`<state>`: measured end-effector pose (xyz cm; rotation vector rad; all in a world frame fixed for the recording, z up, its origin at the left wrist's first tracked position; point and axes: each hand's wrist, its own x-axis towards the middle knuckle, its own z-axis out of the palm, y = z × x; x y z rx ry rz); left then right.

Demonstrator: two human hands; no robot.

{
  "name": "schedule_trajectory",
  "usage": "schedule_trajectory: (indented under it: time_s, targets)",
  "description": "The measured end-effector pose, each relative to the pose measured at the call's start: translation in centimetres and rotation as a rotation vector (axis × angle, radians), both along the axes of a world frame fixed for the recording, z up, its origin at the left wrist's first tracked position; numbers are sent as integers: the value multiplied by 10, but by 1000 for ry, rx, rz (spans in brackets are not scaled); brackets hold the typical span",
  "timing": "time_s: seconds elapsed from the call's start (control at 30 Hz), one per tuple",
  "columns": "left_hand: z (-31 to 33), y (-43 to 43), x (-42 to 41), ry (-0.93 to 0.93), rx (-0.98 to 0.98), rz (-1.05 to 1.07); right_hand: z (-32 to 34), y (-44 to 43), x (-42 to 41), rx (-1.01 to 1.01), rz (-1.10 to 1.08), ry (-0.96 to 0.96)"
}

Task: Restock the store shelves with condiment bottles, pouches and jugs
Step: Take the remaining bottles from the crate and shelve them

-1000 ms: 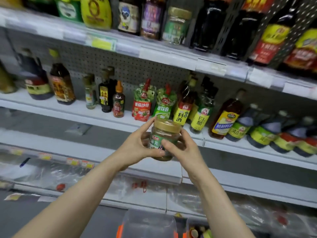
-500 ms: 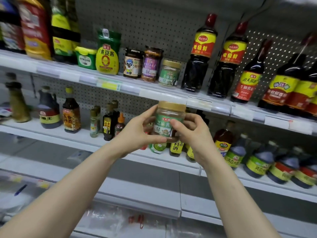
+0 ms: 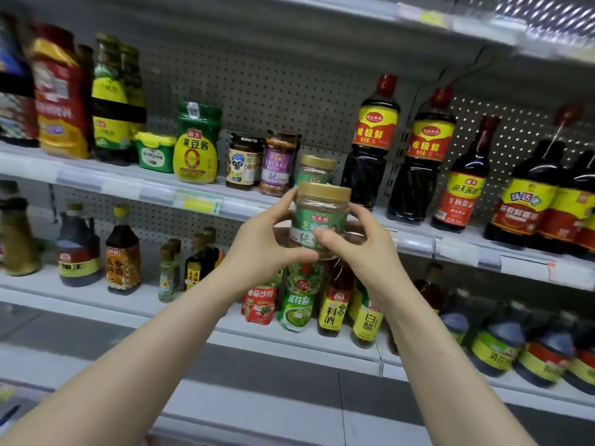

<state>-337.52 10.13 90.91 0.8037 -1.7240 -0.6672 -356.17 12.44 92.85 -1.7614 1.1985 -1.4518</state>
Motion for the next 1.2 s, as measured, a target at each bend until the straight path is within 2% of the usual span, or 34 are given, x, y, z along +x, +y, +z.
schedule_trajectory:
  time_s: [0.27, 0.47, 0.7, 0.87, 1.2]
  targets:
    - [35, -53, 8, -46, -108, 13, 31, -41, 15, -115, -125, 13]
    - [63, -94, 6, -89, -203, 55, 56, -73, 18, -137, -208, -45]
    - [55, -120, -2, -104, -180, 10, 48, -95, 14, -124, -225, -55]
    - [53, -128, -2, -171, -228, 49, 44, -105, 12, -115, -226, -47]
    - [48, -145, -7, -236, -204, 81, 35, -123, 11, -98, -245, -35]
